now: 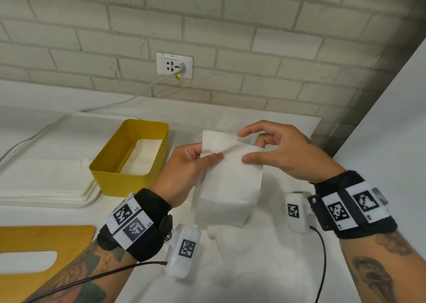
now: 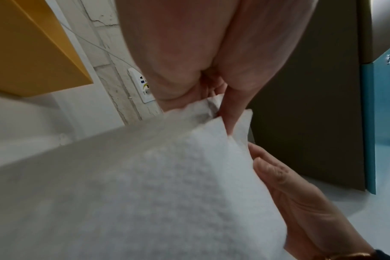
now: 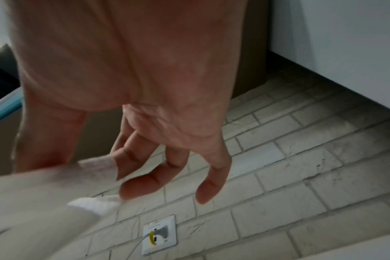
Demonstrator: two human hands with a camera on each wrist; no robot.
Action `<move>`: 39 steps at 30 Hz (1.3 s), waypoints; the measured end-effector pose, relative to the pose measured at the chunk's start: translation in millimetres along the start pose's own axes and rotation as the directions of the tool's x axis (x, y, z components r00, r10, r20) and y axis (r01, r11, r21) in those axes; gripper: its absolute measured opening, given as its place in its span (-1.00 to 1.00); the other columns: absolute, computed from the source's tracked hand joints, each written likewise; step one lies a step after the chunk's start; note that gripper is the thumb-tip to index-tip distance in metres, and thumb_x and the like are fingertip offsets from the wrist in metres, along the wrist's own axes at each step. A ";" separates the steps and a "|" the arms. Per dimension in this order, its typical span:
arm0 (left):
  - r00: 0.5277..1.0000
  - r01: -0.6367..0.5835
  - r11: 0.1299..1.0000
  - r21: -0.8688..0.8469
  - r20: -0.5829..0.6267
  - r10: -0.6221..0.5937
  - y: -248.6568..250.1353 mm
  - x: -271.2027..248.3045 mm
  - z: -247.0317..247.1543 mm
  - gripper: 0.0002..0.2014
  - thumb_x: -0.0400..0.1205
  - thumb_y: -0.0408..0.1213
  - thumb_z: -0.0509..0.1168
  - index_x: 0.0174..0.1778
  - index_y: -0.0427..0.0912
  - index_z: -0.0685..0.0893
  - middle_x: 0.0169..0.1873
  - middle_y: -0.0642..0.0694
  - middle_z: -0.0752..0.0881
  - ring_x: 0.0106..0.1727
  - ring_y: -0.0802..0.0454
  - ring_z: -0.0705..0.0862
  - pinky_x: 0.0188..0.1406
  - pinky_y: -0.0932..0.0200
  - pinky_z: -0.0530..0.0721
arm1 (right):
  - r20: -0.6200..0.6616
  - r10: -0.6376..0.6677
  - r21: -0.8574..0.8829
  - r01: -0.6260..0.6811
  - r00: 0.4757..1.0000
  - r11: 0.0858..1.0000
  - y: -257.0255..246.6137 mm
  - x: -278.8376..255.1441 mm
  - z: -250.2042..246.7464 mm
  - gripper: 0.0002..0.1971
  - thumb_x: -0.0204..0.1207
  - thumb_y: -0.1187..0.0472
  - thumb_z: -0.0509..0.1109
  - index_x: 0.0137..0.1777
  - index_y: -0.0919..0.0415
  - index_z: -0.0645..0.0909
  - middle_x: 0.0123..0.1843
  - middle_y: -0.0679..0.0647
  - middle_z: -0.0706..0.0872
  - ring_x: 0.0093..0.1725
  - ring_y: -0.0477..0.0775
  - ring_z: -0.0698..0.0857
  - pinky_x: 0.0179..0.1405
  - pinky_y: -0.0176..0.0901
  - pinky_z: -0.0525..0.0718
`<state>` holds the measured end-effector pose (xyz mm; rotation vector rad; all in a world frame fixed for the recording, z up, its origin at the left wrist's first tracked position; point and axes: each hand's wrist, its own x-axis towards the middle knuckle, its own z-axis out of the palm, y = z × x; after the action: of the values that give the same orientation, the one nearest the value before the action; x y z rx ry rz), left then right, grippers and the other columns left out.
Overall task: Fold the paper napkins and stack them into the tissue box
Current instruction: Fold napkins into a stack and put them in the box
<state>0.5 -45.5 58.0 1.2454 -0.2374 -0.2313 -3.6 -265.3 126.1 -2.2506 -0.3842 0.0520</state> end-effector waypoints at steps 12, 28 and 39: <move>0.998 -0.049 0.998 -0.049 -0.049 0.046 -1.4 2.9 1.5 -0.81 0.69 -0.51 0.32 0.14 -0.30 0.80 0.02 -0.19 0.89 -0.01 -0.04 0.87 -0.10 0.20 0.82 | -0.286 0.311 0.759 0.016 0.906 0.651 32.0 -13.6 59.6 -0.72 0.31 0.17 0.62 -0.05 0.31 0.75 -0.08 0.20 0.84 -0.10 0.12 0.82 -0.14 0.00 0.78; 0.983 -0.087 0.982 -0.169 -0.174 0.058 12.8 11.9 -9.0 -0.80 0.71 -0.51 0.30 0.16 -0.29 0.78 0.03 -0.17 0.89 0.02 -0.05 0.88 -0.09 0.16 0.83 | -0.044 0.294 0.603 -0.209 0.955 0.770 78.6 -48.0 93.8 -0.70 0.28 0.49 0.68 -0.01 0.37 0.75 -0.17 0.23 0.85 -0.16 0.10 0.83 -0.10 -0.23 0.77; 0.997 0.006 0.992 -0.123 -0.078 -0.015 -3.6 6.4 7.2 -0.79 0.72 -0.46 0.30 0.20 -0.29 0.78 0.07 -0.24 0.87 0.03 -0.11 0.87 -0.13 0.15 0.83 | -0.446 0.175 0.537 0.106 0.878 0.837 27.8 -18.0 59.6 -0.74 0.42 0.15 0.66 0.09 0.11 0.79 0.04 0.05 0.87 0.08 0.09 0.84 0.16 0.05 0.80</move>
<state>4.2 -55.0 57.0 1.1316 -0.1466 -0.2024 -23.4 -243.4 64.6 -1.6163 -0.0371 -0.3380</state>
